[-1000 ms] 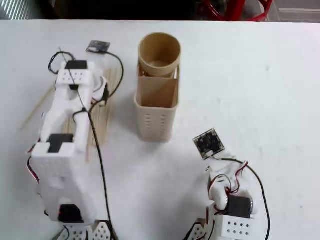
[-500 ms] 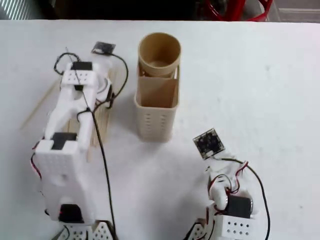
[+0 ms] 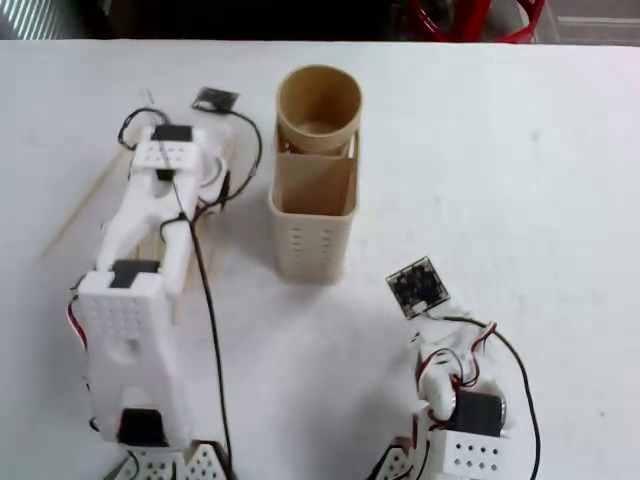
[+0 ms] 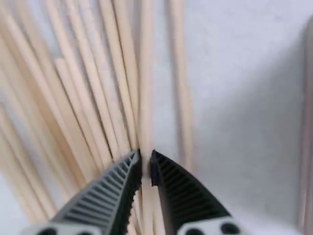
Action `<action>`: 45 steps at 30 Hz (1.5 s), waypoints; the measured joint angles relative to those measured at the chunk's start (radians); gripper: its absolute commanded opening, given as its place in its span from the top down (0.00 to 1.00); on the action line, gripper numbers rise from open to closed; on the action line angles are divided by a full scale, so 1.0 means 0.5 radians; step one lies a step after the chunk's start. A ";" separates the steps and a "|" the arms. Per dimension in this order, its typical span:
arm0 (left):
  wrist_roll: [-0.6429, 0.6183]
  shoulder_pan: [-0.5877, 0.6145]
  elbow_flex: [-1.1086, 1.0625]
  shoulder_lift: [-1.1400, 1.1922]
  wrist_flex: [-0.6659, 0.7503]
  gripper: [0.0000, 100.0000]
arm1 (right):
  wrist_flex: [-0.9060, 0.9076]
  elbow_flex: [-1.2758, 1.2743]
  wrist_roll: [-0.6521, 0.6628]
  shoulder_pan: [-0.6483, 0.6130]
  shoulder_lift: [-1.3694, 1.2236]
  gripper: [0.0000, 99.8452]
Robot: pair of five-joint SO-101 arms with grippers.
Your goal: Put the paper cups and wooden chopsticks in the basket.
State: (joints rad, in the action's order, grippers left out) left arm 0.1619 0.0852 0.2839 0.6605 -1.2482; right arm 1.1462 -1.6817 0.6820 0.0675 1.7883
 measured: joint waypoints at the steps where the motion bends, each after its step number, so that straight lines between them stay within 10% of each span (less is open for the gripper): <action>1: 0.000 0.006 0.000 -0.012 -0.003 0.98 | 0.000 0.000 0.000 0.000 0.000 0.97; 17: 0.055 0.055 -0.006 -0.153 -0.153 0.98 | 0.000 0.000 0.000 0.000 0.006 0.97; 34: -0.012 0.071 -1.074 -1.722 0.381 0.98 | 0.000 0.000 0.000 0.000 0.006 0.97; 45: -0.058 -0.801 -1.062 -2.759 0.684 0.98 | 0.000 0.000 0.000 0.000 0.006 0.97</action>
State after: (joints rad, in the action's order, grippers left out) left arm 0.1327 -0.3153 -0.2470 -0.7188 -0.9060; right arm 1.1462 -1.6817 0.6820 0.0675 1.7914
